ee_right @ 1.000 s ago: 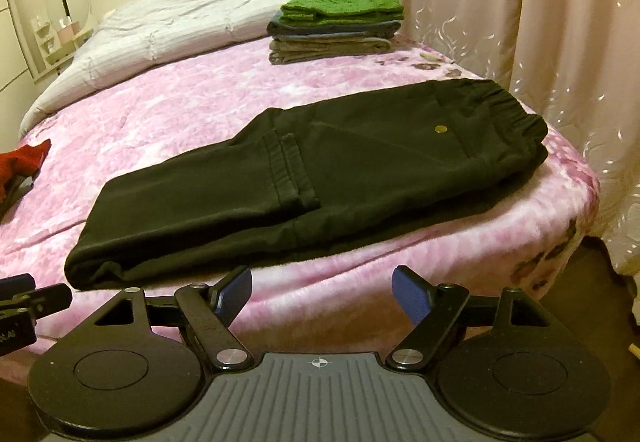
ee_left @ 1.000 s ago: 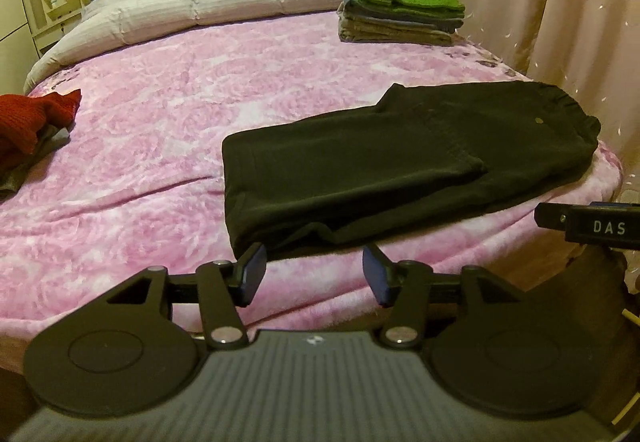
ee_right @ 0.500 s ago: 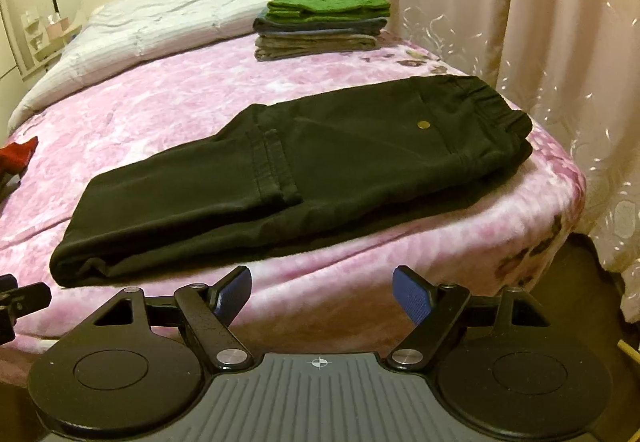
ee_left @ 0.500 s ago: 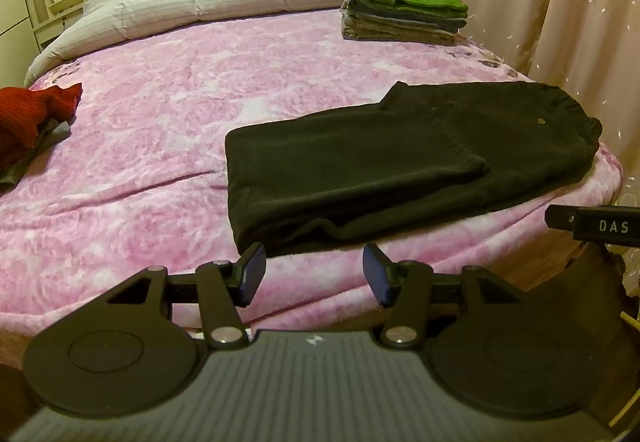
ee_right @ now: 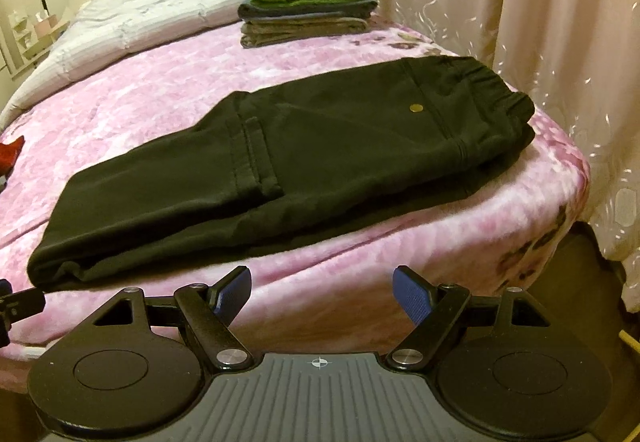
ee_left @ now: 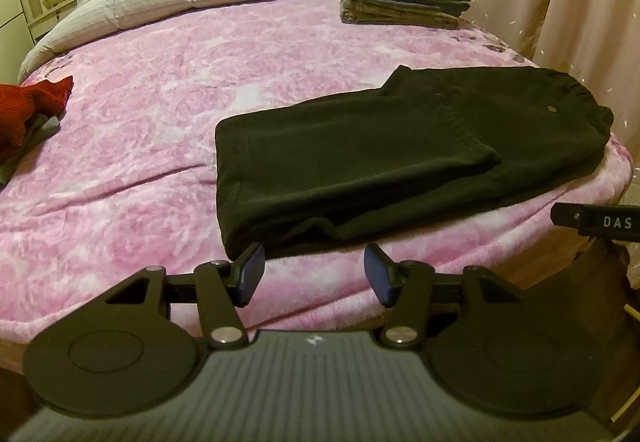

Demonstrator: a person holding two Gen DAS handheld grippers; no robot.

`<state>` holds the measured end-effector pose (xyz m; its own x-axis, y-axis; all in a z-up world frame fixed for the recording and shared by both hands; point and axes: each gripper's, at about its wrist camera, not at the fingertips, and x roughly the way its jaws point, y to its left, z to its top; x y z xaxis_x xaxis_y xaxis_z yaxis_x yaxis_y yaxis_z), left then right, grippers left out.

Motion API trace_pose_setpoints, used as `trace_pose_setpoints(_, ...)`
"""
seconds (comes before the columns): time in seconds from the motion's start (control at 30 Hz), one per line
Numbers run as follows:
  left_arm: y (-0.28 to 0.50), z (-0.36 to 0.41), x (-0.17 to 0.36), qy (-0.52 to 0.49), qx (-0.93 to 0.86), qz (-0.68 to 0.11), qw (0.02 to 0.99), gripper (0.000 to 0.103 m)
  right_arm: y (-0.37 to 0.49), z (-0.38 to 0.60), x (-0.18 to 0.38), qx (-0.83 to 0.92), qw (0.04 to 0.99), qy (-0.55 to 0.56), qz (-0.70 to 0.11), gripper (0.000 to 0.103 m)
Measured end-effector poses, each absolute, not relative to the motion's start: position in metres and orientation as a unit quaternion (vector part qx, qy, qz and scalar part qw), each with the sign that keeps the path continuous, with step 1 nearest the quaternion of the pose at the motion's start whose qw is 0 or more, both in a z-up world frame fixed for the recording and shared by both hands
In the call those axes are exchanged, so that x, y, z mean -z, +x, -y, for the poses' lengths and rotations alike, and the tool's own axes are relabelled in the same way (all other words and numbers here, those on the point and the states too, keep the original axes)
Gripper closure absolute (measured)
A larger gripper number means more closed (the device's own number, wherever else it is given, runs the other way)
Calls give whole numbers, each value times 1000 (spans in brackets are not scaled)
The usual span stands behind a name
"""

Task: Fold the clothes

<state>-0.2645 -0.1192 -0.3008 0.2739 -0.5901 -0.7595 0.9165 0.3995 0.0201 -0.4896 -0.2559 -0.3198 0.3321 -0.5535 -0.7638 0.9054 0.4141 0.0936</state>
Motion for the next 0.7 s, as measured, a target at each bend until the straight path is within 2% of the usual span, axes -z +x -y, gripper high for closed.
trace_pose_setpoints(0.2, -253, 128, 301, 225, 499, -337, 766, 52, -510, 279, 329, 470, 774, 301, -298, 22)
trace_pose_setpoints(0.33, -241, 133, 298, 199, 519, -331, 763, 54, -556, 309, 334, 461, 779, 381, -189, 22)
trace_pose_setpoints(0.4, -236, 137, 298, 189, 531, -327, 758, 61, -586, 329, 339, 460, 765, 436, -116, 22)
trace_pose_setpoints(0.5, -231, 144, 300, 176, 549, -321, 752, 63, -626, 356, 353, 463, 733, 498, -28, 23)
trace_pose_setpoints(0.7, -209, 159, 316, 143, 555, -329, 750, 73, -672, 404, 382, 459, 671, 578, 65, 23)
